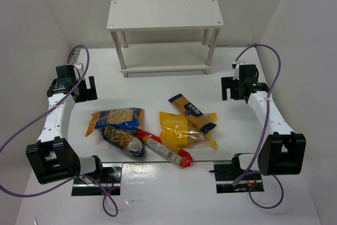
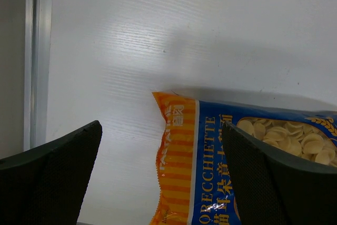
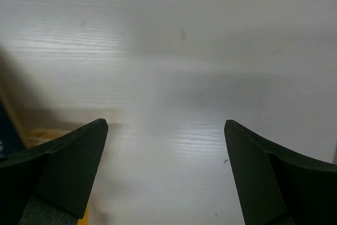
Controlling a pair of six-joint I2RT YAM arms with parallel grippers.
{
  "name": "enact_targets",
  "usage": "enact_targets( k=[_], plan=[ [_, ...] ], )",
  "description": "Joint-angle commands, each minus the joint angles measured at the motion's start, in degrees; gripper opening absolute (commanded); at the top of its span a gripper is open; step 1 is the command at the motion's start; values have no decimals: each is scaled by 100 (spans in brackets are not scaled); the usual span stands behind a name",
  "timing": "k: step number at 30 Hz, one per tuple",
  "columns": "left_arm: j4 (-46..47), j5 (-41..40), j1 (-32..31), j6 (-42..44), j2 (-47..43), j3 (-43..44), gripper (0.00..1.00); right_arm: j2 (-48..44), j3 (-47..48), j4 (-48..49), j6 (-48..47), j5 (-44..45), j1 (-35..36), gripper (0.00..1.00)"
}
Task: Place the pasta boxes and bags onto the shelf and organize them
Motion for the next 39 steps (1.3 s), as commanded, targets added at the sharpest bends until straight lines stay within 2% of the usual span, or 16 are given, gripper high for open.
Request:
enact_targets(
  k=[1,7,12,16,22,32,39],
  plan=[
    [17,103,29,-47,5,196,100,-716,240,-179,-702,-1828,110,100],
    [17,51,29,-47,5,196,100,-507,179,-249,-1003,-1953,840,100],
    [17,51,29,-47,57,196,100,-453,302,-433,-1302,-2568,1305,100],
    [17,51,29,6,57,196,100,-515,241,-434,-1425,-2569,1868,100],
    [17,103,29,6,110,196,100,46,188,-250,-1486,-2227,2606,100],
    [17,103,29,6,163,196,100,645,135,111,-1302,-1453,2879,100],
    [-36,156,29,59,110,196,100,1128,187,-12,-1249,-1593,2941,100]
  ],
)
